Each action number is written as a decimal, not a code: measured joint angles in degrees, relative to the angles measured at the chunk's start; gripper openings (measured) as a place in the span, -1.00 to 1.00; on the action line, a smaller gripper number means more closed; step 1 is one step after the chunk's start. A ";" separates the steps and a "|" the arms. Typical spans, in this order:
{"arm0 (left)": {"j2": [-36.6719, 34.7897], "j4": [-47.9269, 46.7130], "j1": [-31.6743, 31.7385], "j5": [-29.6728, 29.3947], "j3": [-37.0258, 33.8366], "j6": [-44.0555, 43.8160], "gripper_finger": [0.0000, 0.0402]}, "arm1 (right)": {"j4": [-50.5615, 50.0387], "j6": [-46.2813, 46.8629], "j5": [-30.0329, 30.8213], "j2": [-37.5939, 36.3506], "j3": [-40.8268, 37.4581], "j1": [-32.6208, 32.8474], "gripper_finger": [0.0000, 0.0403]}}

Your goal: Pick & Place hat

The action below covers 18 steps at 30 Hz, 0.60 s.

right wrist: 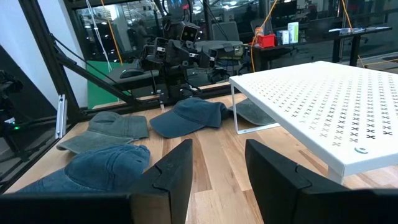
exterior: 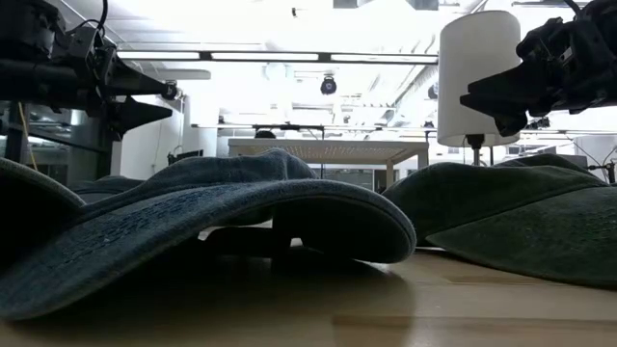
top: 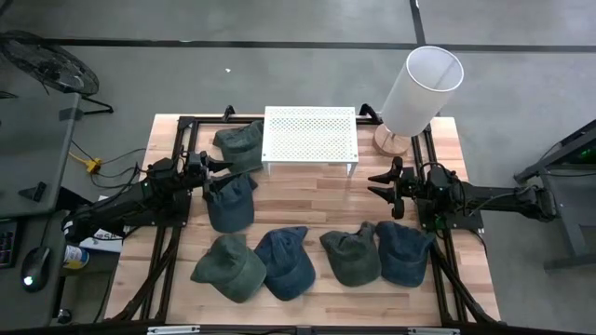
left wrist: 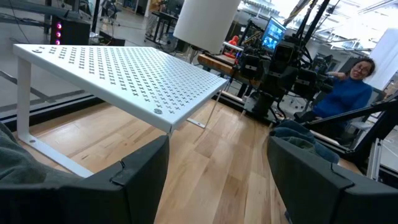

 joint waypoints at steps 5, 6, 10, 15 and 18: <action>-0.02 0.00 0.00 0.00 0.00 0.00 0.33 | 0.01 0.00 -0.01 0.02 0.73 0.02 -0.30; -0.01 0.00 0.00 0.00 0.00 0.01 0.33 | 0.09 0.00 -0.02 0.00 1.15 0.02 -0.30; -0.02 0.00 0.00 0.00 0.00 0.00 0.33 | -0.59 0.02 -0.07 0.02 2.65 0.02 -0.30; 0.00 0.00 0.00 0.00 0.00 0.00 0.33 | -5.76 0.03 -0.07 0.02 6.17 0.02 -0.30; -0.02 0.00 0.00 0.00 0.00 0.01 0.33 | -12.80 0.03 -0.07 0.07 9.73 0.02 -0.30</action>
